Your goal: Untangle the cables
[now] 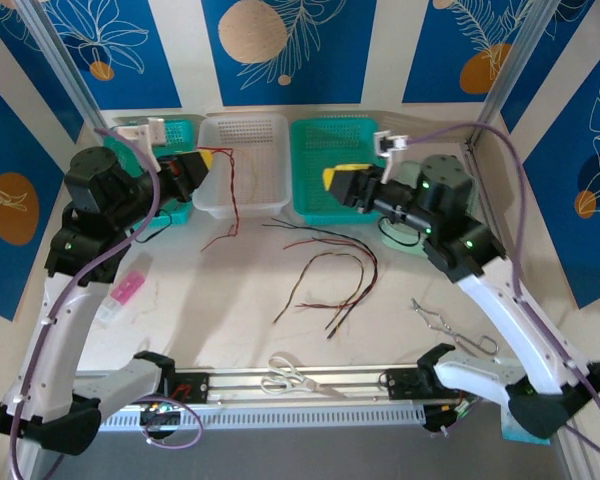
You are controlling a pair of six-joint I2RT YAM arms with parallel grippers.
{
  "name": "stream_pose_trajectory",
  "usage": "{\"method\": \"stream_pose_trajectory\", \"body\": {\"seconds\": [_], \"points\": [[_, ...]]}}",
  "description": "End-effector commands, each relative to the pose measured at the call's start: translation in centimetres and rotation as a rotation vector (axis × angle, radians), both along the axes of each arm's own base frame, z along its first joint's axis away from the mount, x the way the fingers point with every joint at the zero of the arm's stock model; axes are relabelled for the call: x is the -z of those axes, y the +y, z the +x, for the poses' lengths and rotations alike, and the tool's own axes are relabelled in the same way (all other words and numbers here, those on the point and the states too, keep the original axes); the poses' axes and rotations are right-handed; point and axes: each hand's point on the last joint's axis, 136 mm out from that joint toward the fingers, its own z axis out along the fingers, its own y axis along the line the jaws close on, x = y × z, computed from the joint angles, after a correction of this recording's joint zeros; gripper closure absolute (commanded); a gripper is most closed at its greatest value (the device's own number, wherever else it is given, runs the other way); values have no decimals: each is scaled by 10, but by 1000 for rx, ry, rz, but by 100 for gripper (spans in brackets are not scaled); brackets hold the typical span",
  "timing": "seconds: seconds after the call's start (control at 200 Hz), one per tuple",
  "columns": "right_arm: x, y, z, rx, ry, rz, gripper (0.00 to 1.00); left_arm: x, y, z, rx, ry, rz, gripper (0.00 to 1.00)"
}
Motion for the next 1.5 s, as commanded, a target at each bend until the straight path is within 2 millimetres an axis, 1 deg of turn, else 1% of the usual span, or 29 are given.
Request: {"method": "stream_pose_trajectory", "body": {"seconds": [0.0,0.1,0.19,0.275,0.38,0.47,0.54,0.63,0.73,0.855,0.97,1.046,1.126,1.181,1.251,1.316,1.371,1.496], "points": [[-16,20,-14,-135,-49,1,52,-14,-17,-24,164,-23,-3,100],[-11,34,-8,-165,-42,-37,50,6,-21,-26,196,36,12,100],[-7,48,-10,-200,-58,-75,41,20,-23,-24,205,77,-12,100],[-6,59,-12,-214,-105,-111,36,30,-25,-23,213,108,-35,100],[-7,74,-19,-257,-173,-160,31,35,-27,-23,218,126,-48,100],[-4,88,-24,-288,-232,-217,27,35,-28,-24,224,129,-53,100],[0,97,-25,-295,-286,-261,26,37,-28,-25,226,134,-53,100],[5,109,-20,-288,-347,-322,26,39,-29,-27,235,143,-57,100],[10,118,-13,-296,-380,-370,29,42,-30,-27,236,155,-58,100],[9,127,-10,-327,-422,-384,36,44,-30,-29,242,163,-63,100],[7,132,-6,-357,-402,-371,48,44,-30,-30,243,165,-67,100],[6,134,-5,-376,-379,-355,59,45,-30,-32,242,168,-68,100],[7,135,-2,-386,-364,-348,67,46,-29,-33,241,168,-66,100],[7,135,1,-385,-361,-344,71,46,-29,-34,239,170,-67,100],[8,136,3,-389,-360,-343,72,47,-29,-34,240,170,-67,100],[10,137,3,-399,-355,-344,67,47,-29,-35,241,172,-68,100],[11,137,5,-397,-349,-350,66,47,-28,-35,239,170,-68,100],[17,139,14,-374,-333,-371,71,47,-29,-35,241,169,-71,100]]}}
